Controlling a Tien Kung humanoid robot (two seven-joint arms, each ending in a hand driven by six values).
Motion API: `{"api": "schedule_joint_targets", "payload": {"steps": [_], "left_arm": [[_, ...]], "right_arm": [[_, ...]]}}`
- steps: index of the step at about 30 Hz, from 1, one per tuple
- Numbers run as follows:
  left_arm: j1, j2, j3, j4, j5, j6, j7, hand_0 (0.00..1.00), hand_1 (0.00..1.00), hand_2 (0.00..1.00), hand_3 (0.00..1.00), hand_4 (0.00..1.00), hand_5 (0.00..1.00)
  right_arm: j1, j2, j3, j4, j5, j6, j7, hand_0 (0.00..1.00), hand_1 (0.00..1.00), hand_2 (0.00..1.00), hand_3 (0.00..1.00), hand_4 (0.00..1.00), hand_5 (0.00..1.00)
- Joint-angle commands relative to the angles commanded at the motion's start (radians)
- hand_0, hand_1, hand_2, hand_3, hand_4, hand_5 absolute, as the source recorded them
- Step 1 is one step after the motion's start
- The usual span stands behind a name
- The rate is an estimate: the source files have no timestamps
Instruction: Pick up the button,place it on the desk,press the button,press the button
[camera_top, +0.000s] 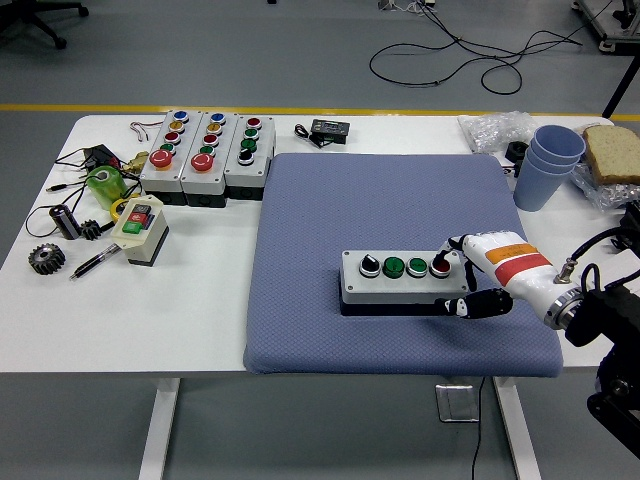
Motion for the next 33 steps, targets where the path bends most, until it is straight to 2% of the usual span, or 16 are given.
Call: {"api": "schedule_joint_targets", "payload": {"steps": [9,12,19,33], "left_arm": [[0.003,0.0,0.003,0.0,-0.002,-0.001,0.0,0.738,0.858,0.888,0.804,0.579,0.857],[0.002,0.0,0.008,0.0,-0.008,-0.001,0.0,0.738,0.858,0.888,0.804,0.579,0.857],[-0.001,0.0,0.018,0.0,-0.021,-0.002,-0.003,0.739,0.858,0.888,0.803,0.58,0.857],[-0.007,0.0,0.024,0.0,-0.027,0.0,-0.002,0.739,0.857,0.887,0.804,0.58,0.859]], "right_arm": [[-0.001,0.001,-0.006,-0.003,-0.001,0.019,-0.01,0.038,0.002,0.241,0.584,0.866,0.358],[0.002,-0.002,0.0,0.005,-0.002,0.01,-0.01,0.038,0.002,0.241,0.584,0.866,0.358],[0.013,0.002,0.017,0.049,-0.007,-0.045,-0.011,0.04,0.002,0.242,0.582,0.864,0.357],[0.035,0.038,-0.028,0.032,-0.014,-0.032,-0.024,0.041,0.002,0.241,0.582,0.859,0.359]]}}
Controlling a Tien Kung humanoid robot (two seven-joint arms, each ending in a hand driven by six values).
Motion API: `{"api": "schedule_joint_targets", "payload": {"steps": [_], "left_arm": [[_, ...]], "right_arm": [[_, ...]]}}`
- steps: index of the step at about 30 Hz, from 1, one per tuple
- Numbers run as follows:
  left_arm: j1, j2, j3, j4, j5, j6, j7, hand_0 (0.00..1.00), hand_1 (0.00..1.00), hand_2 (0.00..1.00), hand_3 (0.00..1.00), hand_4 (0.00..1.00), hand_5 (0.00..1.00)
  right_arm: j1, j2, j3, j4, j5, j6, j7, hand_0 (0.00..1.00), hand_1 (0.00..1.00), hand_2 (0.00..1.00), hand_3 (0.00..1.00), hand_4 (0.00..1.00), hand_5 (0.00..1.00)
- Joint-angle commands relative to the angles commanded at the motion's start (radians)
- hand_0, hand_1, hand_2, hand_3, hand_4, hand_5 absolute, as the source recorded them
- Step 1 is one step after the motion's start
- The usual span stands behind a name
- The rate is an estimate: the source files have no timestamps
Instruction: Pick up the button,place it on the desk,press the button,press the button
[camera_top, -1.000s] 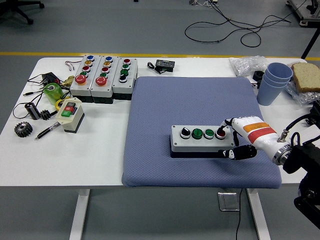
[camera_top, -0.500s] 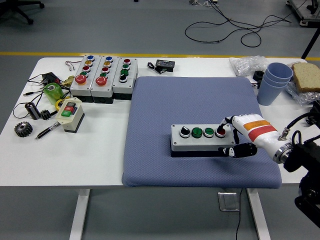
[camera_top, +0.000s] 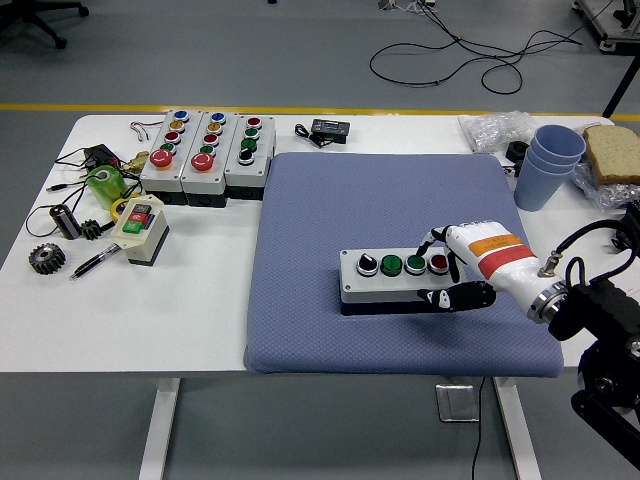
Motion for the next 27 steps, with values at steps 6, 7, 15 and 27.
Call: {"api": "schedule_joint_targets", "payload": {"steps": [6,7,15,27], "left_arm": [[0.0,0.0,-0.002,0.0,0.003,-0.001,0.001,0.739,0.858,0.887,0.804,0.58,0.862],[0.0,0.0,-0.003,0.0,0.004,-0.001,0.001,0.739,0.858,0.887,0.804,0.58,0.862],[0.0,0.0,-0.002,0.0,0.002,0.0,0.0,0.739,0.858,0.887,0.804,0.581,0.863],[0.001,0.0,0.001,0.0,0.001,0.0,0.0,0.739,0.857,0.887,0.803,0.581,0.863]], "right_arm": [[0.005,0.006,-0.011,-0.005,0.001,0.007,-0.003,0.042,0.002,0.241,0.581,0.857,0.353],[0.005,0.006,-0.013,-0.007,0.001,0.009,-0.004,0.042,0.002,0.241,0.581,0.857,0.353],[0.002,0.006,-0.025,-0.035,0.002,0.024,-0.01,0.042,0.002,0.242,0.581,0.853,0.351],[-0.019,0.008,0.036,-0.01,0.011,-0.035,-0.004,0.044,0.002,0.243,0.588,0.847,0.347]]}}
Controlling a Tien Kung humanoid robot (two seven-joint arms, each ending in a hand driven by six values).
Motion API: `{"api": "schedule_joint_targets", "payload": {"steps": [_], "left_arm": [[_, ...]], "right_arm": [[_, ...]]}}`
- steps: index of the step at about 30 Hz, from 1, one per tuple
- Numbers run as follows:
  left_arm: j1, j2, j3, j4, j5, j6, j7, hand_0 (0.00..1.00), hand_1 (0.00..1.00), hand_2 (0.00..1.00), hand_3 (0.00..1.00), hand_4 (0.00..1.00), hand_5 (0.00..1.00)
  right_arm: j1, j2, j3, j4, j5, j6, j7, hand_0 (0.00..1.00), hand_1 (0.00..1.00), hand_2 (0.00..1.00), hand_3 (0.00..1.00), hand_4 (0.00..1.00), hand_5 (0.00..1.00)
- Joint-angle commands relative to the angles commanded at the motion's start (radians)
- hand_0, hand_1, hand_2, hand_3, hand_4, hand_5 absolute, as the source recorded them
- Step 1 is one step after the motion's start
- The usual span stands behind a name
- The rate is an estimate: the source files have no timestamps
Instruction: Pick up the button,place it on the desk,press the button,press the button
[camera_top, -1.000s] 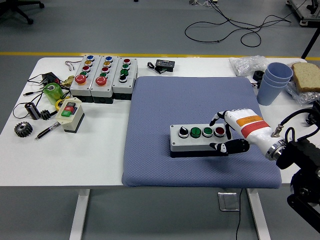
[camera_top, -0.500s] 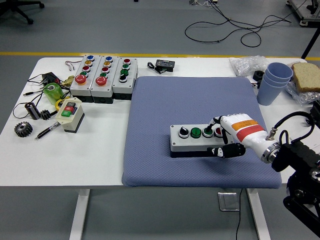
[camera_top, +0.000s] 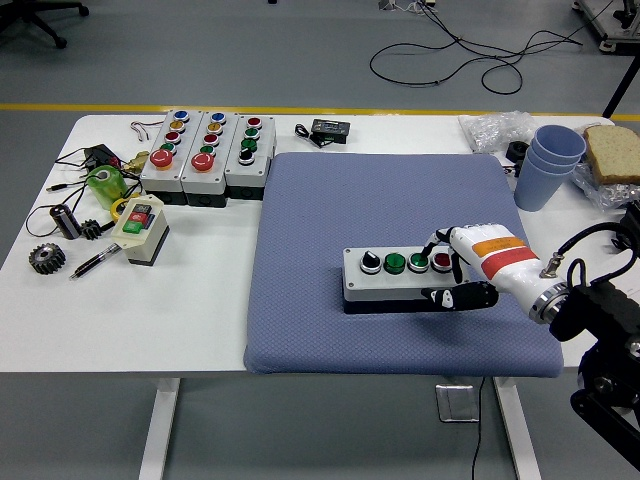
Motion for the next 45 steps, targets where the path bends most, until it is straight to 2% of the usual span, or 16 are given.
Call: {"api": "schedule_joint_targets", "payload": {"steps": [2,3,8,9,14,15,17,20,21,26,27,32,33,38,43,45], "left_arm": [[0.0,0.0,0.001,0.0,-0.001,0.0,0.0,0.739,0.857,0.887,0.803,0.581,0.863],[0.001,0.0,0.002,0.0,-0.002,0.0,-0.001,0.739,0.858,0.887,0.804,0.581,0.863],[0.003,0.0,0.003,0.0,-0.001,0.0,-0.001,0.739,0.858,0.887,0.804,0.581,0.863],[0.003,0.0,0.003,0.0,-0.001,0.0,-0.001,0.739,0.858,0.887,0.804,0.581,0.863],[0.003,0.0,-0.001,0.0,0.004,0.0,-0.001,0.739,0.858,0.887,0.804,0.581,0.863],[0.003,0.0,-0.001,0.0,0.004,0.0,-0.001,0.74,0.858,0.886,0.804,0.581,0.863],[0.003,0.0,-0.001,0.0,0.004,0.0,0.0,0.74,0.858,0.886,0.804,0.581,0.863],[0.004,0.0,-0.002,0.0,0.007,0.0,0.0,0.74,0.858,0.886,0.804,0.581,0.863],[0.004,0.0,-0.004,0.0,0.009,-0.001,0.0,0.739,0.858,0.886,0.803,0.581,0.863],[0.008,0.0,-0.008,0.0,0.019,-0.002,0.001,0.739,0.858,0.886,0.803,0.581,0.863],[0.008,0.0,-0.008,0.0,0.02,-0.002,0.001,0.739,0.857,0.886,0.803,0.581,0.863],[0.013,0.0,-0.005,0.0,0.023,-0.003,0.001,0.739,0.857,0.886,0.803,0.581,0.863],[0.013,0.0,-0.005,0.0,0.023,-0.003,0.001,0.739,0.857,0.886,0.803,0.581,0.863],[0.016,0.0,0.0,0.0,0.022,-0.004,0.001,0.739,0.857,0.886,0.803,0.581,0.863],[0.017,0.0,0.01,0.0,0.011,-0.003,-0.002,0.739,0.857,0.886,0.803,0.58,0.86],[0.017,0.0,0.017,0.0,0.001,-0.002,-0.003,0.738,0.857,0.884,0.802,0.58,0.857]], "right_arm": [[-0.014,0.002,0.024,0.005,0.034,-0.037,0.009,0.044,0.002,0.243,0.588,0.847,0.347],[-0.026,0.007,0.044,0.006,0.069,-0.07,0.017,0.09,0.013,0.303,0.64,0.842,0.344],[-0.076,0.035,0.117,0.002,0.259,-0.199,0.037,0.09,0.013,0.303,0.64,0.842,0.344],[-0.08,0.037,0.125,0.002,0.304,-0.207,0.036,0.162,0.075,0.36,0.708,0.81,0.332],[-0.125,0.058,0.184,-0.001,0.497,-0.252,0.038,0.162,0.075,0.36,0.708,0.81,0.332],[-0.13,0.061,0.189,-0.001,0.523,-0.259,0.04,0.248,0.156,0.417,0.735,0.818,0.333],[-0.151,0.075,0.214,-0.003,0.608,-0.29,0.058,0.248,0.156,0.417,0.735,0.818,0.333],[-0.167,0.086,0.235,-0.004,0.705,-0.306,0.072,0.248,0.156,0.417,0.735,0.818,0.333],[-0.17,0.086,0.238,-0.003,0.72,-0.309,0.077,0.308,0.224,0.488,0.734,0.815,0.329],[-0.175,0.093,0.242,-0.001,0.842,-0.332,0.133,0.308,0.224,0.488,0.734,0.815,0.329],[-0.175,0.095,0.242,-0.001,0.87,-0.339,0.143,0.464,0.431,0.606,0.738,0.822,0.331],[-0.182,0.113,0.261,-0.007,1.078,-0.385,0.241,0.464,0.431,0.606,0.738,0.822,0.331],[-0.183,0.114,0.262,-0.007,1.123,-0.385,0.246,0.722,0.62,0.715,0.741,0.806,0.325],[-0.197,0.12,0.281,-0.015,1.331,-0.352,0.273,0.722,0.62,0.715,0.741,0.806,0.325],[-0.2,0.127,0.281,-0.022,1.542,-0.327,0.273,0.793,0.672,0.754,0.74,0.8,0.324],[-0.199,0.129,0.281,-0.023,1.569,-0.329,0.262,0.801,0.688,0.752,0.73,0.795,0.336]]}}
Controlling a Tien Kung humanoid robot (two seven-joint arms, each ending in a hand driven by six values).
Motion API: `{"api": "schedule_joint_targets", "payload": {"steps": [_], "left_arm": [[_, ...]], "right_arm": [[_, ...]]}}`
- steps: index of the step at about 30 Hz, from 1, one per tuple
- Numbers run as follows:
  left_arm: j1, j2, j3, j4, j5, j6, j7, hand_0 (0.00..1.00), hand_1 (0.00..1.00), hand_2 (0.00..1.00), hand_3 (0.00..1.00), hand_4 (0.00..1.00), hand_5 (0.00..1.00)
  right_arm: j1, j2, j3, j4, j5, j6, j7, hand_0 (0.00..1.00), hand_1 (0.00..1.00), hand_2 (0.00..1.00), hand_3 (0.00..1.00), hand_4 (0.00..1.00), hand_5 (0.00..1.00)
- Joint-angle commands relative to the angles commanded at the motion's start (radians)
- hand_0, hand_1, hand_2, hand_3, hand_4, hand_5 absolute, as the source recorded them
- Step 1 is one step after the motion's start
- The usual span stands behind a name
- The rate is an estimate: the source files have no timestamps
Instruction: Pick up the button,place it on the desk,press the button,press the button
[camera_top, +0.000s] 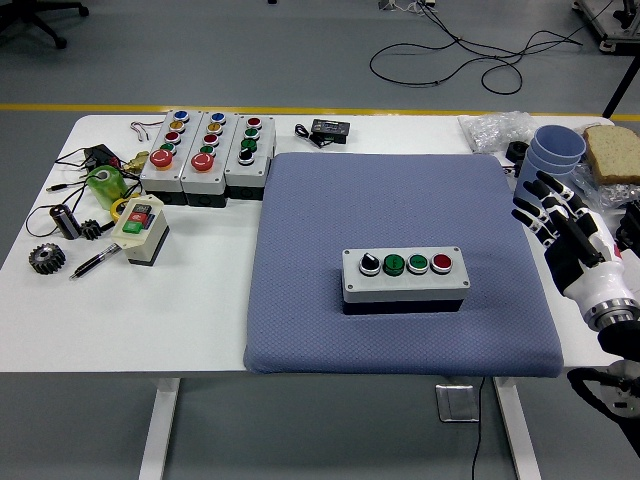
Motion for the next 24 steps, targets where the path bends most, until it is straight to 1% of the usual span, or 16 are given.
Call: {"api": "schedule_joint_targets", "payload": {"steps": [7,13,18,24], "left_arm": [[-0.004,0.0,0.017,0.0,-0.026,0.002,-0.006,0.738,0.856,0.884,0.802,0.579,0.857],[-0.007,0.0,0.028,0.0,-0.038,0.0,-0.008,0.738,0.855,0.884,0.802,0.581,0.858],[-0.008,0.0,0.026,0.0,-0.038,0.0,-0.005,0.738,0.853,0.884,0.801,0.579,0.857],[-0.01,0.0,0.028,0.0,-0.041,0.001,-0.005,0.739,0.854,0.883,0.801,0.58,0.859]], "right_arm": [[-0.002,0.003,-0.001,-0.004,0.035,-0.016,-0.013,0.801,0.683,0.748,0.724,0.794,0.341],[0.0,0.006,-0.001,-0.007,0.077,-0.01,-0.019,0.799,0.68,0.741,0.728,0.788,0.338],[0.004,0.007,0.004,-0.006,0.078,0.001,-0.025,0.79,0.676,0.74,0.73,0.783,0.348],[0.005,0.008,0.007,-0.007,0.08,-0.001,-0.026,0.79,0.674,0.736,0.734,0.781,0.355]]}}
